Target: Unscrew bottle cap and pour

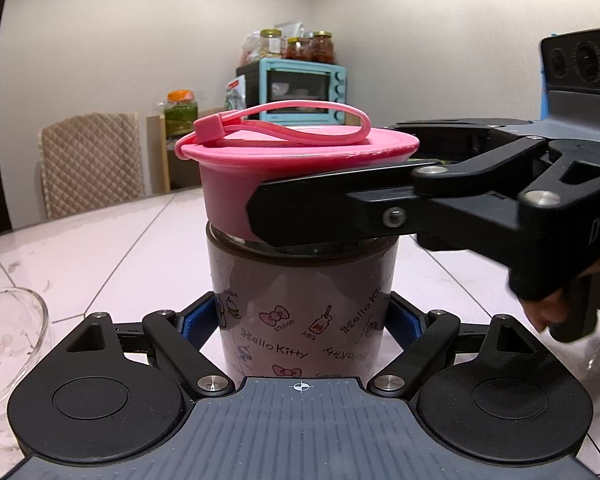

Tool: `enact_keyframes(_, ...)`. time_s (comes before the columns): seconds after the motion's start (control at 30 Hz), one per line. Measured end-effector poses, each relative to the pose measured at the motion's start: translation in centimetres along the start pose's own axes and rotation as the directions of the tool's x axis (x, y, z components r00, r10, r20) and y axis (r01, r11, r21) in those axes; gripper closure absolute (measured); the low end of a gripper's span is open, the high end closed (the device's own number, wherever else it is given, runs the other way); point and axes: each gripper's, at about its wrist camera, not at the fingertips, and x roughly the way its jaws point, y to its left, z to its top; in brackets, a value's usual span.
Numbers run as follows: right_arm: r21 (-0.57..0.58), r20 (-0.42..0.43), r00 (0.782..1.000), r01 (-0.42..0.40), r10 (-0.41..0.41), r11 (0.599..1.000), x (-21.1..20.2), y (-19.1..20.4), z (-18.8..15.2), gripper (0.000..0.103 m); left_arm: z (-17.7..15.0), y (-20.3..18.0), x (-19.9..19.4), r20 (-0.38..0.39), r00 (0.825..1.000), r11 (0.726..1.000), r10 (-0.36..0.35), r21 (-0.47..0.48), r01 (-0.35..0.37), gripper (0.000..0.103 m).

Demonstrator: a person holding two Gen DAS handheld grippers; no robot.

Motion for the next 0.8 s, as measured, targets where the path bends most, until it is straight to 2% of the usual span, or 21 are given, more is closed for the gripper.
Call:
enact_keyframes(0.23,0.004,0.015,0.989,-0.145,0.145,0.989,-0.2,-2.4,0.0,0.018,0.0,0.4,-0.1,0.001,1.0,1.0,-0.02,0.012,0.02,0.013)
enact_keyframes(0.57,-0.007,0.018,0.966,-0.259,0.259,0.966,0.1,-4.0,0.4,0.018,0.1,0.9,0.0,-0.007,0.999,0.999,-0.042,0.029,0.042,0.013)
enact_keyframes(0.8,0.004,0.03,0.954,-0.299,0.298,0.954,0.3,-4.7,0.8,0.018,0.2,1.4,-0.3,-0.01,0.997,0.995,-0.074,0.059,0.075,0.013)
